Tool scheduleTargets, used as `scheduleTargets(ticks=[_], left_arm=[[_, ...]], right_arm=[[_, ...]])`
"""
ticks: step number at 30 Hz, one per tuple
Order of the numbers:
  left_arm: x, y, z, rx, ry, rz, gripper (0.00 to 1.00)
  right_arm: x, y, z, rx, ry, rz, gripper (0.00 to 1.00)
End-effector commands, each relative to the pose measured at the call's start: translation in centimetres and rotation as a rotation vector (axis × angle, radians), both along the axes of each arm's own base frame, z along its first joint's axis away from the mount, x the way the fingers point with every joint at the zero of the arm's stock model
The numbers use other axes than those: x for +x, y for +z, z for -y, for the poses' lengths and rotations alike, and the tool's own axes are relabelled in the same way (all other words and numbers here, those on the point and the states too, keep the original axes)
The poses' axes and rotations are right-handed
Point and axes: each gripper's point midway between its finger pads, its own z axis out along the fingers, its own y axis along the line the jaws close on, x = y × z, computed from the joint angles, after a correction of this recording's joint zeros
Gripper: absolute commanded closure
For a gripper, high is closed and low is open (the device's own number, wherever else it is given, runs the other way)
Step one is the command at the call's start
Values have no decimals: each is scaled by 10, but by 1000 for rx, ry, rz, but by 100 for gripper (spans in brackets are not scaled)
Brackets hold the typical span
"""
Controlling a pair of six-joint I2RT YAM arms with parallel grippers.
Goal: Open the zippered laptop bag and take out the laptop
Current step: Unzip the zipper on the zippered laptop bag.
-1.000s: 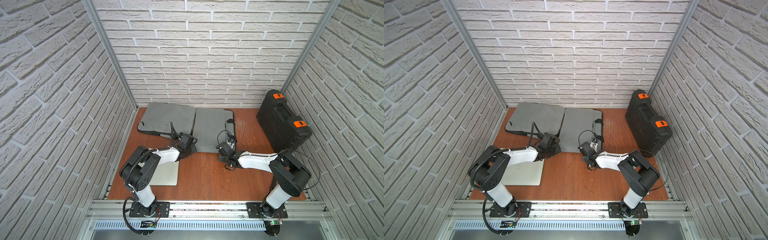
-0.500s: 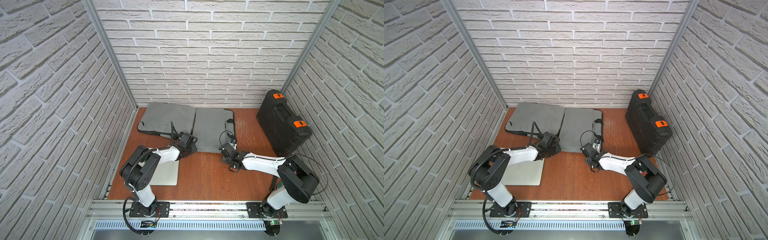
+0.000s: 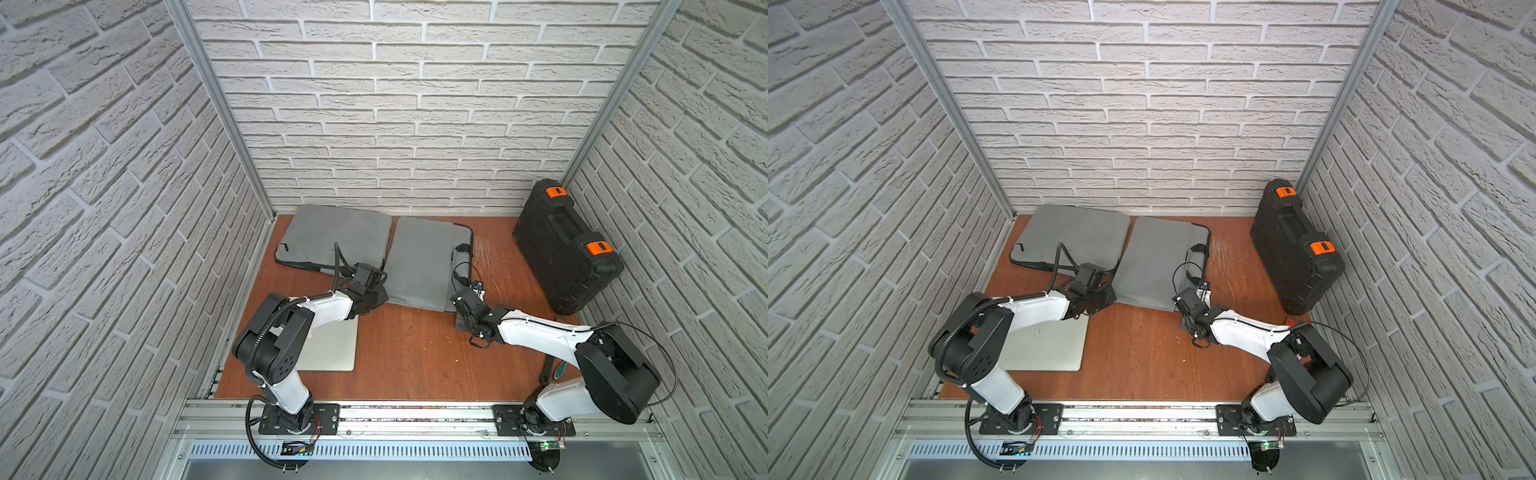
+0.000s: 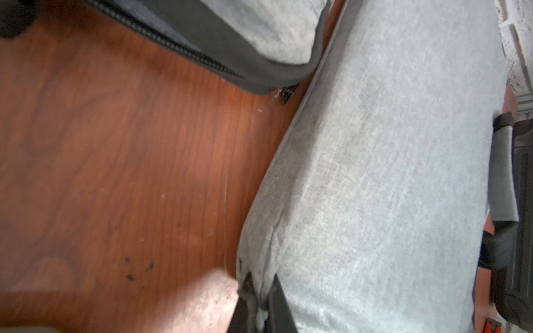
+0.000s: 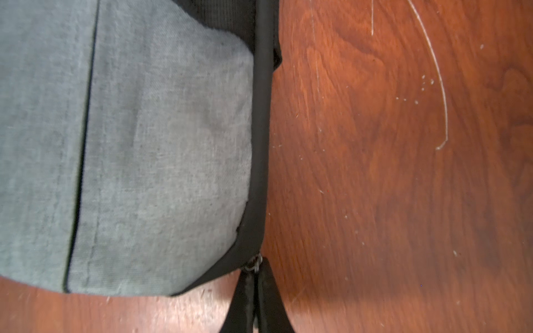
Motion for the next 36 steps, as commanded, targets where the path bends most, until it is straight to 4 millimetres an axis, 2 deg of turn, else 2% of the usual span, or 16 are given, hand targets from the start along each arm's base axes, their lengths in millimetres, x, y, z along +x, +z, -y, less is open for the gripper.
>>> scheduleTargets(ticks=[1,5,15,20,25,30,36], left_arm=[[8,-3,-41,121,90,5,100],[22,3,-33,133,63,24,100],[63,2,-2,95,0,41,93],[71,11,3,56,6,63,83],[50,22,-10,40,45,75,62],[11,29,-21,38,70,73,60],[-45,31,0,8,22,73,60]], right_arm=[[-31,-10,35,-129,-16,-109,94],[-38,-8,18,-101,59,-139,94],[-76,-8,-52,48,249,-195,94],[-86,-14,-84,58,328,-210,94],[-88,-14,-114,75,388,-209,94],[-93,-9,-141,108,440,-211,94],[-97,-7,-155,148,479,-208,94]])
